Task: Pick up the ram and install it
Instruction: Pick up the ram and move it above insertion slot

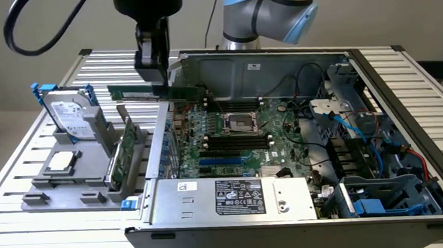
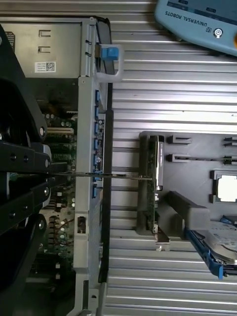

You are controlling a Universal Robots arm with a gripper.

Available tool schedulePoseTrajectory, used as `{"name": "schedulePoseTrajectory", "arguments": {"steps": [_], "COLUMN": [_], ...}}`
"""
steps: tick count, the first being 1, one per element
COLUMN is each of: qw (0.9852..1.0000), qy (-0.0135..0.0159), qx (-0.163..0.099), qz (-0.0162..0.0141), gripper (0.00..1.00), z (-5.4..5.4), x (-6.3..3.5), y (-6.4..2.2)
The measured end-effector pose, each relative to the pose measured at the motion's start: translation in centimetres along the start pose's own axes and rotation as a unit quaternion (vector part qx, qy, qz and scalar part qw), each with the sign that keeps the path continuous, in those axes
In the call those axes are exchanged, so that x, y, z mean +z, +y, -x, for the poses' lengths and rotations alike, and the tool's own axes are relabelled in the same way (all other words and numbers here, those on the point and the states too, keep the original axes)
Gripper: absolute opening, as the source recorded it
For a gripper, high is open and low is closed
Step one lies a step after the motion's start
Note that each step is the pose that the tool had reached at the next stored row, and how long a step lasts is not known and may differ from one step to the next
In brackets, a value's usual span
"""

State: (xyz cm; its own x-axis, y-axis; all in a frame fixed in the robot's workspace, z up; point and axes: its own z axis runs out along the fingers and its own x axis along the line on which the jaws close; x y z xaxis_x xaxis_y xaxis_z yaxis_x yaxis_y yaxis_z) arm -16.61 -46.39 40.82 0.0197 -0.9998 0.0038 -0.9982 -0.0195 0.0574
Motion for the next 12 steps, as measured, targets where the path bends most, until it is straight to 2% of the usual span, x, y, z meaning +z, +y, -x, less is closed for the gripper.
{"name": "schedulePoseTrajectory", "arguments": {"steps": [2, 5, 12], "qw": [1.0000, 1.0000, 1.0000], "qy": [-0.0027, -0.0054, -0.0079], "qx": [0.000, 0.000, 0.000], "qz": [0.0000, 0.0002, 0.0003], "gripper": [0.13, 0.13, 0.13], "z": [0.1, 0.3, 0.9], "x": [-0.04, -0.10, -0.26], "y": [-0.71, -1.85, -4.49]}}
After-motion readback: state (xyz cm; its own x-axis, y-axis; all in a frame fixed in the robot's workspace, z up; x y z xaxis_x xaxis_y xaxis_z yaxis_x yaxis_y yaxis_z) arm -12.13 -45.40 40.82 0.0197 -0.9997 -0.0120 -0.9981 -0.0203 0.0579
